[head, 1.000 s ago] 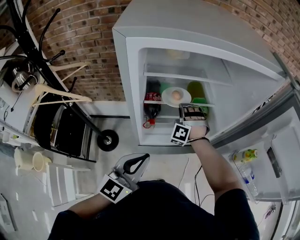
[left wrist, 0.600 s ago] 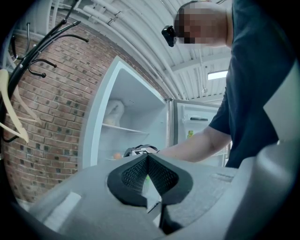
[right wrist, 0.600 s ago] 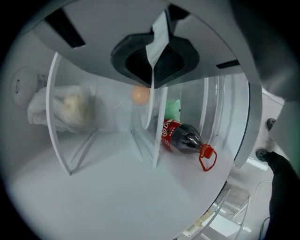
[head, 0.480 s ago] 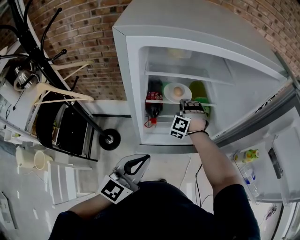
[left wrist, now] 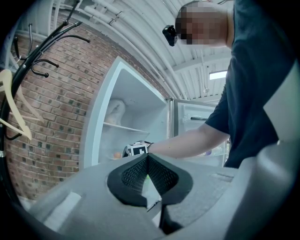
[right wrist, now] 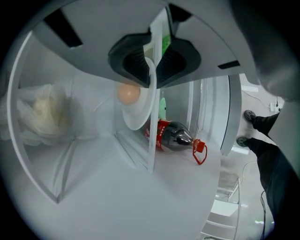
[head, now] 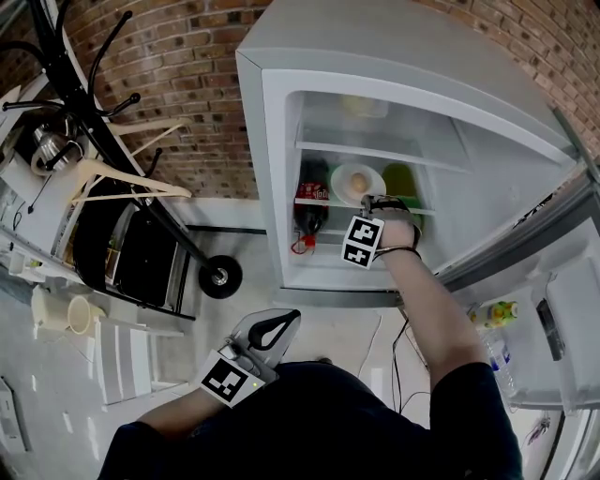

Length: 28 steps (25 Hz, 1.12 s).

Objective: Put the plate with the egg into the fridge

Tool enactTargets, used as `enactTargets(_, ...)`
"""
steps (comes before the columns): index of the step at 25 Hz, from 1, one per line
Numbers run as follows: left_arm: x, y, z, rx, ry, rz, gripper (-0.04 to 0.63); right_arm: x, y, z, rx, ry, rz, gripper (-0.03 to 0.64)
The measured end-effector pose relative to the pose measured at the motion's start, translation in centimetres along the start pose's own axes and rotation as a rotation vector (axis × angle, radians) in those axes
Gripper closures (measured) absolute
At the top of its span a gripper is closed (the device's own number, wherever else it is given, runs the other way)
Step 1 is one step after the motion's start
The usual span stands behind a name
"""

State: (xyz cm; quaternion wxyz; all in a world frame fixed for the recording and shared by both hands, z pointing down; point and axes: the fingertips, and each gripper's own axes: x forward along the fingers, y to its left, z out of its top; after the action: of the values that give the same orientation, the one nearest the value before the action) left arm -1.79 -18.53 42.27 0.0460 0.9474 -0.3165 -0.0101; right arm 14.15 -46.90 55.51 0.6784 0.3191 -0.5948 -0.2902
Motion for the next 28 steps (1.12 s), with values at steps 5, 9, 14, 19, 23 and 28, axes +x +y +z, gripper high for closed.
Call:
enactTargets(5,0.0,-0.2,0.0,0.000,0.001,-0.005,0.592,0.0,-0.1,0.1,-0.017,0.008,-0.044,0.565)
enactTargets(9,0.2,-0.6,-0.1,0.001,0.003,-0.011,0.592,-0.1,0.1,-0.1,0.001,-0.001,-0.071,0.560)
enactTargets(14,0.1,-0.9,-0.2,-0.003,0.009,-0.016,0.592,0.0,0.6,-0.6,0.007,0.011,-0.069,0.537)
enactTargets(19,-0.1,-1.0,0.0,-0.001,0.001,-0.019,0.592,-0.6,0.9,-1.0,0.009,0.017,-0.087,0.523)
enactTargets(23,0.1,-1.2,0.1,0.002,-0.001,-0.034,0.592,-2.6,1.2,-0.6,0.027,-0.002,-0.103,0.523)
enactTargets(28,0.8,-1.9,0.5,0.020,-0.016,-0.072,0.592,-6.9,1.7,0.8,0.077,-0.067,-0.130,0.523)
